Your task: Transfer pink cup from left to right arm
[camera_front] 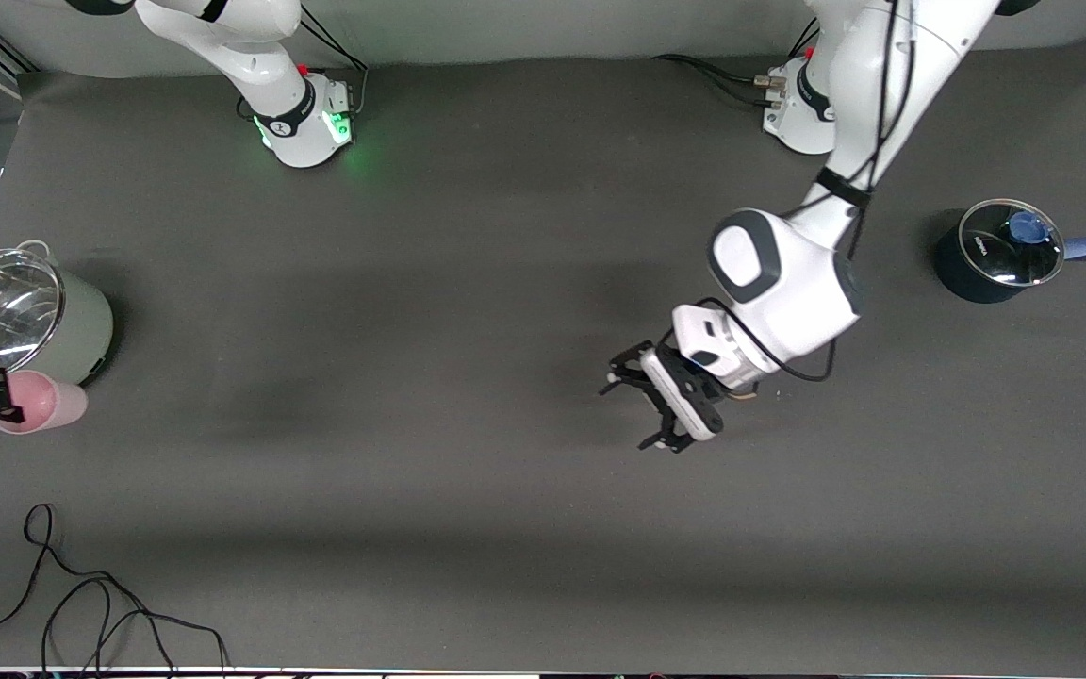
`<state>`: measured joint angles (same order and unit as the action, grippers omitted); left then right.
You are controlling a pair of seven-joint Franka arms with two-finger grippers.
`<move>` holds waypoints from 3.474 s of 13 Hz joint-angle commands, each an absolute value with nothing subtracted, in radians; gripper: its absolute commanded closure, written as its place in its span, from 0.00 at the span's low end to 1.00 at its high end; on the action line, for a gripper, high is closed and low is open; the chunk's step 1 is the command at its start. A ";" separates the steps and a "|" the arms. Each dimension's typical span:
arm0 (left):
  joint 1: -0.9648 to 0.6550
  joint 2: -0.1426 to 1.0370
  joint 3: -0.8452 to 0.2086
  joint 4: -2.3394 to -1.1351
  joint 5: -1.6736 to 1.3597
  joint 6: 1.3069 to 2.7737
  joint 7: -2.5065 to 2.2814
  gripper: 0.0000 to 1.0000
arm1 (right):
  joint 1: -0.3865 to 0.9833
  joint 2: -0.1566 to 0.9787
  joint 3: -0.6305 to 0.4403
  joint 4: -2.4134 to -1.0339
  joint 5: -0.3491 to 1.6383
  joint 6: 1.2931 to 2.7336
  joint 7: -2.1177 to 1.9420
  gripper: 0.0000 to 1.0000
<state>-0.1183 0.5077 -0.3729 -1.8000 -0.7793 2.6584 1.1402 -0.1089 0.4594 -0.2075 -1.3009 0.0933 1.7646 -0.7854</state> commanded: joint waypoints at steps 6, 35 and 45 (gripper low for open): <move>-0.017 0.391 -0.082 -1.640 -0.123 1.899 1.121 0.00 | -0.175 0.581 -0.202 -1.519 0.421 2.137 -1.171 1.00; 0.106 -0.077 -0.244 -1.802 0.063 1.526 0.071 0.00 | -0.028 0.267 -0.236 -1.489 0.146 1.719 -0.532 0.00; 0.011 -0.058 -0.049 -1.741 0.035 1.568 0.091 0.00 | 0.095 -0.043 -0.198 -1.700 0.019 1.597 -0.154 0.00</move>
